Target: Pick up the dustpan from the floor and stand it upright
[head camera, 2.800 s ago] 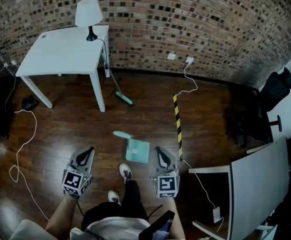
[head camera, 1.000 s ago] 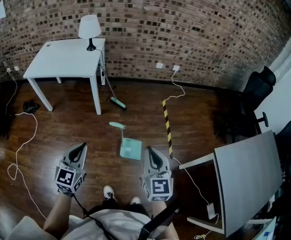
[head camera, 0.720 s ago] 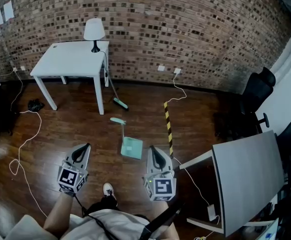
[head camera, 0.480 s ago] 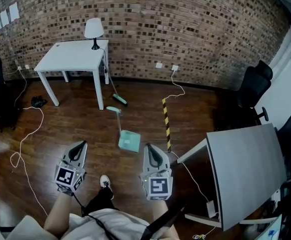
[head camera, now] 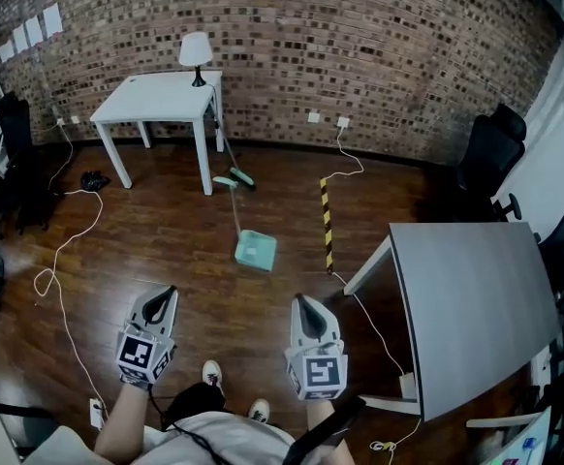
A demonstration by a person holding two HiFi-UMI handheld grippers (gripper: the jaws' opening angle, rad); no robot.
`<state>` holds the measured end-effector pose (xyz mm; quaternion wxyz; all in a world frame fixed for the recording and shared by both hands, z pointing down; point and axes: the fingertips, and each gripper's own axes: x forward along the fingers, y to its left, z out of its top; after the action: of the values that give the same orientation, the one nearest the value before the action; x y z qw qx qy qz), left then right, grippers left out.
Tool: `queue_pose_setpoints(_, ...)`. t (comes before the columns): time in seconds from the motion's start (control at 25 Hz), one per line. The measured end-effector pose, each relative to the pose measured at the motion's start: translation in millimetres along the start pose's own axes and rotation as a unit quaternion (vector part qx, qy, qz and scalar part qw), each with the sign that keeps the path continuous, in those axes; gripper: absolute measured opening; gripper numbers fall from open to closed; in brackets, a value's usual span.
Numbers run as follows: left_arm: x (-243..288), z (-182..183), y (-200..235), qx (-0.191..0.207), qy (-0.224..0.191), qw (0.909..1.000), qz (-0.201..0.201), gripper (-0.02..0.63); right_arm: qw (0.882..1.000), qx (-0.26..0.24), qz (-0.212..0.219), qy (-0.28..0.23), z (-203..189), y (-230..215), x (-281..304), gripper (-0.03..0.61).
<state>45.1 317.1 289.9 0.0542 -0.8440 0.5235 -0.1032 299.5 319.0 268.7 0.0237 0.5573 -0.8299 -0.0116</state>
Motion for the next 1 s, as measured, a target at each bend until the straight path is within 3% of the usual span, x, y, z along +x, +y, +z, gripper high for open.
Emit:
queue_pose_setpoints(0.16,-21.9,3.6,1.4,0.007,-0.003,1.0,0.001,-0.005,1.0,0.022,-0.005,-0.005,2.0,14.8,-16.7,-0.02)
queue_pose_setpoints(0.64,-51.1,12.7,19.7,0.008,-0.016,0.9996,-0.024,-0.005,1.0,0.008,-0.005,-0.021,30.5,69.4,-6.4,-0.02)
queue_pose_setpoints(1.0,-49.6,17.1,7.7,0.002,-0.021,0.9992,-0.034,-0.005,1.0,-0.001,-0.012,-0.011,31.3,67.4,-19.5,-0.02)
